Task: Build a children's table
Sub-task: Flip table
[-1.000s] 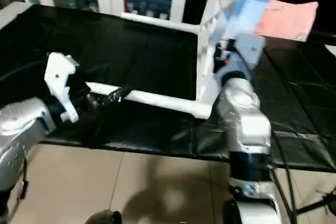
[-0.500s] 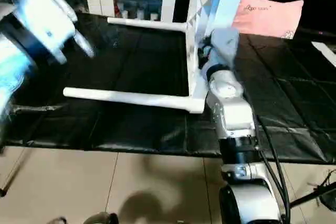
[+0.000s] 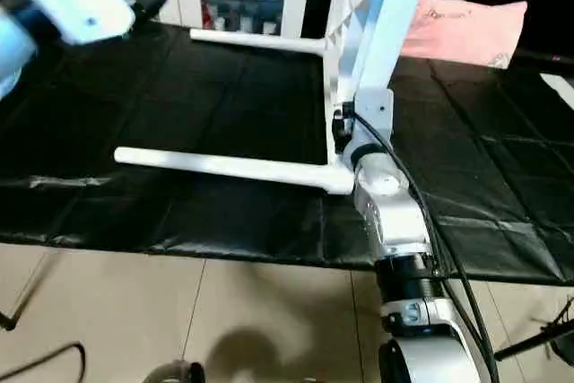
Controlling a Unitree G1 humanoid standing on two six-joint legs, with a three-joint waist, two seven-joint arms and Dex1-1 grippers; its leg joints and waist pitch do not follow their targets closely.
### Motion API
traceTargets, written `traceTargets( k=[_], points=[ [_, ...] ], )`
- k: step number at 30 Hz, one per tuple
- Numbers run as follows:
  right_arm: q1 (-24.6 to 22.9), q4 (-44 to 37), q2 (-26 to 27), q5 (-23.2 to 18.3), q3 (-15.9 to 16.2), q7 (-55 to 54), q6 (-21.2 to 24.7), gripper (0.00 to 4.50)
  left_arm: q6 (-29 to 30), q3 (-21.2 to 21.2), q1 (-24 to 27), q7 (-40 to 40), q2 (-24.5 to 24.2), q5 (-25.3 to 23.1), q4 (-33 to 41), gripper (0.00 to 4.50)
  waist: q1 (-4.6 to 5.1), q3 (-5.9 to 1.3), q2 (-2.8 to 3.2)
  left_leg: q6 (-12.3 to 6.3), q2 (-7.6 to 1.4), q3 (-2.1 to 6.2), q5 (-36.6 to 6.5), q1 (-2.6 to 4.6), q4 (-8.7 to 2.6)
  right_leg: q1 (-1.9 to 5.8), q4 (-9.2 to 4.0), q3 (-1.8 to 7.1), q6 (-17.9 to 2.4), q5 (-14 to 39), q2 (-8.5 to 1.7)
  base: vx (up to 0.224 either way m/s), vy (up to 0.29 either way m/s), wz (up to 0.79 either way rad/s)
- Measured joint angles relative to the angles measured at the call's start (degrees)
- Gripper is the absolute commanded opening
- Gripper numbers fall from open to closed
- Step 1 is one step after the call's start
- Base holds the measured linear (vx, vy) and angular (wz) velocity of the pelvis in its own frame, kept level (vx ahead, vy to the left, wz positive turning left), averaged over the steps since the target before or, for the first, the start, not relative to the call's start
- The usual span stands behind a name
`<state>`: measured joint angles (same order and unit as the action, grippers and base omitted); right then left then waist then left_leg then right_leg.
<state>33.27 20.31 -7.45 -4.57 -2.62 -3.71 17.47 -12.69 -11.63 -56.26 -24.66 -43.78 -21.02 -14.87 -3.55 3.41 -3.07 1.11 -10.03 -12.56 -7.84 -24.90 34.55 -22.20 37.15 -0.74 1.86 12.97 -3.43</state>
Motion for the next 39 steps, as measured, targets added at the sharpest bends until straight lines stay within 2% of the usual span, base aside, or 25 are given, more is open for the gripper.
traceTargets(
  k=[4,7,9,12,13,17,22,25,28,32,33,37,38,39],
  points=[
    [0.0,0.7,0.1,0.2,-0.1,0.0,-0.6,2.81,-2.9,-1.7,-5.4,2.4,1.0,-3.5,-9.3,4.50,-0.08,0.06,0.29,0.01,0.00,0.00,0.0,-0.06,0.00,0.06,0.00,-0.01,0.0,0.0,0.00,0.000,0.000,0.00],
    [0.0,0.9,0.1,0.5,-0.2,0.0,-1.4,2.81,-4.5,-2.4,-7.6,3.9,1.8,-4.8,-13.2,4.50,-0.18,0.07,0.82,0.01,0.00,0.01,0.0,-0.06,0.01,0.07,-0.02,0.00,0.0,0.0,0.00,0.000,0.000,0.00],
    [0.1,1.3,0.1,0.5,-0.4,0.0,-2.0,2.57,-5.7,-2.8,-8.8,4.2,2.3,-5.1,-15.4,4.50,-0.31,0.10,1.27,0.01,0.00,0.04,0.0,-0.06,0.01,0.09,-0.03,-0.04,-0.1,0.0,0.00,0.000,0.000,0.00],
    [0.4,2.0,0.2,0.5,-0.6,-0.2,-3.2,2.38,-7.7,-2.9,-10.2,4.4,3.0,-5.3,-18.9,4.16,-0.58,0.30,2.19,0.00,0.01,0.04,0.0,-0.05,0.01,0.09,-0.02,-0.03,-0.1,0.0,-0.01,0.000,0.000,0.00],
    [0.5,2.4,0.3,0.5,-0.9,-0.3,-3.7,2.13,-8.5,-3.0,-10.9,4.6,3.4,-5.4,-20.5,4.12,-0.69,0.30,2.38,0.00,0.01,0.05,0.0,-0.05,0.01,0.09,-0.01,-0.04,-0.1,0.0,-0.01,0.000,0.000,0.00],
    [0.6,2.6,0.6,0.5,-1.5,-0.9,-4.5,2.06,-10.5,-3.0,-12.3,5.4,3.9,-5.7,-24.6,3.85,-1.22,0.20,3.47,0.00,0.01,0.05,0.0,-0.04,0.00,0.08,-0.01,-0.03,-0.1,-0.1,-0.01,0.000,0.000,0.00],
    [0.5,2.6,0.7,0.5,-1.6,-1.1,-5.3,1.95,-11.7,-3.1,-14.8,6.0,4.2,-5.7,-28.1,3.34,-1.51,0.25,4.22,-0.01,0.02,0.12,0.0,-0.04,0.00,0.07,-0.01,-0.06,-0.2,-0.1,0.00,0.000,0.000,0.00],
    [0.3,2.6,1.0,0.6,-1.9,-1.3,-5.8,1.92,-12.9,-3.1,-15.8,6.0,4.5,-5.7,-30.0,3.32,-1.57,0.27,4.48,-0.01,0.02,0.14,0.0,-0.04,-0.01,0.07,0.00,-0.09,-0.2,-0.1,0.00,0.000,0.000,0.00],
    [0.2,2.6,1.3,0.6,-2.1,-1.5,-6.3,1.91,-13.9,-3.1,-16.6,6.0,4.8,-5.7,-32.1,2.90,-1.56,0.25,4.61,-0.01,0.02,0.16,0.0,-0.05,-0.01,0.06,-0.01,-0.09,-0.2,-0.1,0.01,0.000,0.000,0.00],
    [0.2,2.6,1.4,0.6,-2.0,-1.5,-6.6,1.90,-14.2,-3.1,-16.7,5.9,5.0,-5.7,-33.5,2.84,-1.57,0.24,4.66,-0.02,0.02,0.16,0.0,-0.05,-0.01,0.05,-0.02,-0.09,-0.2,-0.1,0.01,0.000,0.000,0.00],
    [0.2,2.6,1.4,0.7,-2.0,-1.5,-6.6,1.90,-14.5,-3.1,-16.7,5.9,5.0,-5.7,-33.8,2.50,-1.57,0.24,4.67,-0.01,0.02,0.16,0.0,-0.06,-0.01,0.05,-0.02,-0.09,-0.2,-0.1,0.01,0.000,0.000,0.00],
    [0.2,2.6,1.1,0.8,-2.1,-1.4,-6.6,1.90,-15.4,-2.8,-16.7,4.5,5.9,-4.3,-33.9,2.44,-1.68,0.24,4.67,-0.02,0.02,0.15,0.0,-0.06,0.00,0.05,-0.02,-0.09,-0.2,-0.1,0.00,0.000,0.000,0.00],
    [0.2,2.6,1.0,0.8,-2.1,-1.4,-6.6,1.89,-15.4,-2.6,-16.6,4.1,6.0,-3.7,-33.8,2.15,-1.69,0.25,4.68,-0.02,0.02,0.15,0.0,-0.06,0.00,0.05,-0.02,-0.09,-0.2,-0.1,0.00,0.000,0.000,0.00],
    [0.2,2.7,0.8,0.9,-2.1,-1.3,-6.6,1.89,-15.6,-2.3,-16.4,3.6,6.2,-3.2,-33.4,2.05,-1.69,0.25,4.68,-0.02,0.02,0.15,0.0,-0.06,0.00,0.06,-0.02,-0.08,-0.2,-0.1,0.00,0.000,0.000,0.00]
  ],
)
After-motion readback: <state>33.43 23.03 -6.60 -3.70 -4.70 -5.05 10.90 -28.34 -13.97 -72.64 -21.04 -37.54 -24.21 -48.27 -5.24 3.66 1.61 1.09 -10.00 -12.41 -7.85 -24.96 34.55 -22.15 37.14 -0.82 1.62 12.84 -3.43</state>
